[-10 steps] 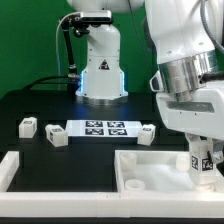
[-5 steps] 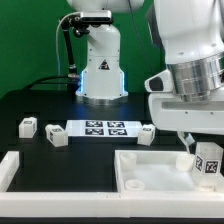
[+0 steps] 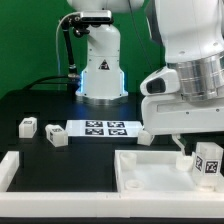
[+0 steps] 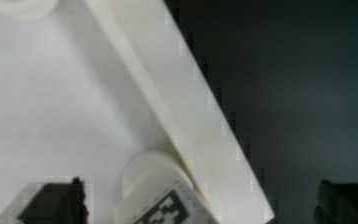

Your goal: Assemble square table

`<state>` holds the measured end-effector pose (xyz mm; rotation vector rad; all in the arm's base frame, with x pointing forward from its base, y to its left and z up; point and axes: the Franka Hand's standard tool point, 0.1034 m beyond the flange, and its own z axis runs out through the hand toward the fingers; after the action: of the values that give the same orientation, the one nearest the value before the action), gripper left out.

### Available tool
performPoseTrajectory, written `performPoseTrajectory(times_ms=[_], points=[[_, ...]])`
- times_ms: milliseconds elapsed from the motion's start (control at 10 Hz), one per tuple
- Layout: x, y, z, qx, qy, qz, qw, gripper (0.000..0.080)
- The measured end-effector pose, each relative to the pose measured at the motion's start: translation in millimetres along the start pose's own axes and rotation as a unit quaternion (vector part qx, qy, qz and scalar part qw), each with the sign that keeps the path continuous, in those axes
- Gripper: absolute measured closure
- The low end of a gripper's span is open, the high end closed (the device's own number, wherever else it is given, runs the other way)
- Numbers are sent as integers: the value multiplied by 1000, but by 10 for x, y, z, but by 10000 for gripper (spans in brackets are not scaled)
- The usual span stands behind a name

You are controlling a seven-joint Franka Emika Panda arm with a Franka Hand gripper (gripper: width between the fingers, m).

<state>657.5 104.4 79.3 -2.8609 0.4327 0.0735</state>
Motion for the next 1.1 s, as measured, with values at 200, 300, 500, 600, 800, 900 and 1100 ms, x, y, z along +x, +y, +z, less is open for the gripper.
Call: performPoseTrajectory(times_ms=[200,300,500,600,800,900,1100], points=[[191,26,-11,-54,5,-149,987,151],[211,27,7,-54,12,-153,987,151],[207,23,9,-53,12,-140,989,281],[206,21,10,-53,12,-128,990,421],[203,15,12,-49,15,-58,997,511],[203,14,12,-48,16,-33,998,511],[233,14,20,-37,33,91,995,511]])
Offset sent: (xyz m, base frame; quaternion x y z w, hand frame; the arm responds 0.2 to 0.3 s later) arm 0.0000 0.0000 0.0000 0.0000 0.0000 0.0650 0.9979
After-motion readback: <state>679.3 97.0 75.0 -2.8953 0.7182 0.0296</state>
